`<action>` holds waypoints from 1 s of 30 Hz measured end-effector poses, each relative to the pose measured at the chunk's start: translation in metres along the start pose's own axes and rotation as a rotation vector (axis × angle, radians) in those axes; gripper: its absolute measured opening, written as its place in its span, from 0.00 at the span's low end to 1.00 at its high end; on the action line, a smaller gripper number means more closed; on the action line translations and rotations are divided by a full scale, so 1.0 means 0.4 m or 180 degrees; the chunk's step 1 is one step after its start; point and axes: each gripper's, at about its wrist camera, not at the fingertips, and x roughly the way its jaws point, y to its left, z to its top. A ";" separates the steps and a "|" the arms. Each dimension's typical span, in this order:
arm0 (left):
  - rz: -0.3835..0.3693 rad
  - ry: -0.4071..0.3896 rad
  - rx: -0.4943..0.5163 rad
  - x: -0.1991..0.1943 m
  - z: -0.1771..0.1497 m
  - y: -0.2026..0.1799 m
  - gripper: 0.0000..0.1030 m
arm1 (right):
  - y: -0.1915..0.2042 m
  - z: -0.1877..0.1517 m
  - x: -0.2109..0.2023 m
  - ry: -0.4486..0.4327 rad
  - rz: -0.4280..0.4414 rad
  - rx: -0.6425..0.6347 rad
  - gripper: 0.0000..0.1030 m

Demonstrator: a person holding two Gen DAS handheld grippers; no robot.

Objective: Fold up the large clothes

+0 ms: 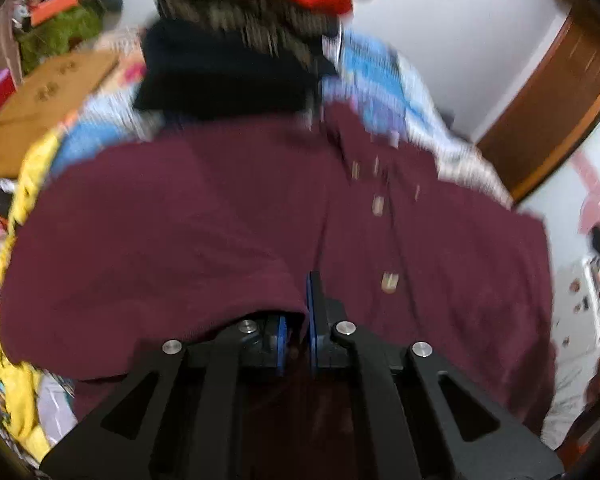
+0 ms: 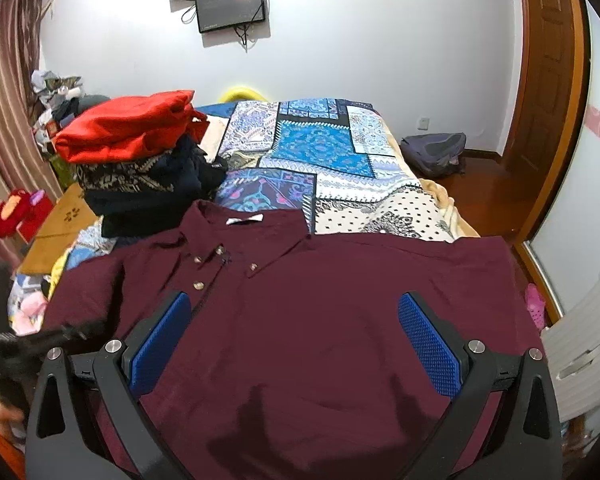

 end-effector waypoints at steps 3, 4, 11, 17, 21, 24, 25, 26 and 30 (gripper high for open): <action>0.0021 0.0215 -0.0033 0.032 -0.035 -0.005 0.11 | -0.005 -0.012 0.001 0.0036 0.0015 -0.0017 1.00; 0.0020 0.0200 -0.0038 0.025 -0.043 -0.009 0.14 | -0.006 -0.014 0.003 0.0052 0.0026 -0.0020 1.00; -0.0169 0.0099 -0.0164 -0.078 -0.046 0.010 0.49 | 0.002 -0.017 0.010 0.0086 0.0089 -0.0036 1.00; -0.0104 -0.0489 -0.0531 -0.253 -0.040 0.096 0.62 | 0.027 -0.017 0.018 0.0098 0.0164 -0.0081 1.00; 0.0145 -0.0807 -0.0904 -0.324 -0.044 0.217 0.76 | 0.051 -0.018 0.028 0.0134 0.0176 -0.0153 1.00; 0.0287 -0.0794 -0.1309 -0.328 -0.072 0.332 0.76 | 0.069 -0.022 0.030 0.0152 0.0169 -0.0216 1.00; 0.0273 -0.0748 -0.1471 -0.320 -0.087 0.375 0.76 | 0.074 -0.022 0.031 0.0158 0.0159 -0.0238 1.00; 0.0245 -0.0694 -0.1608 -0.305 -0.101 0.408 0.76 | 0.077 -0.022 0.033 0.0164 0.0148 -0.0256 1.00; -0.0212 -0.0387 -0.2226 -0.233 -0.175 0.529 0.76 | 0.094 -0.025 0.044 0.0220 0.0099 -0.0325 1.00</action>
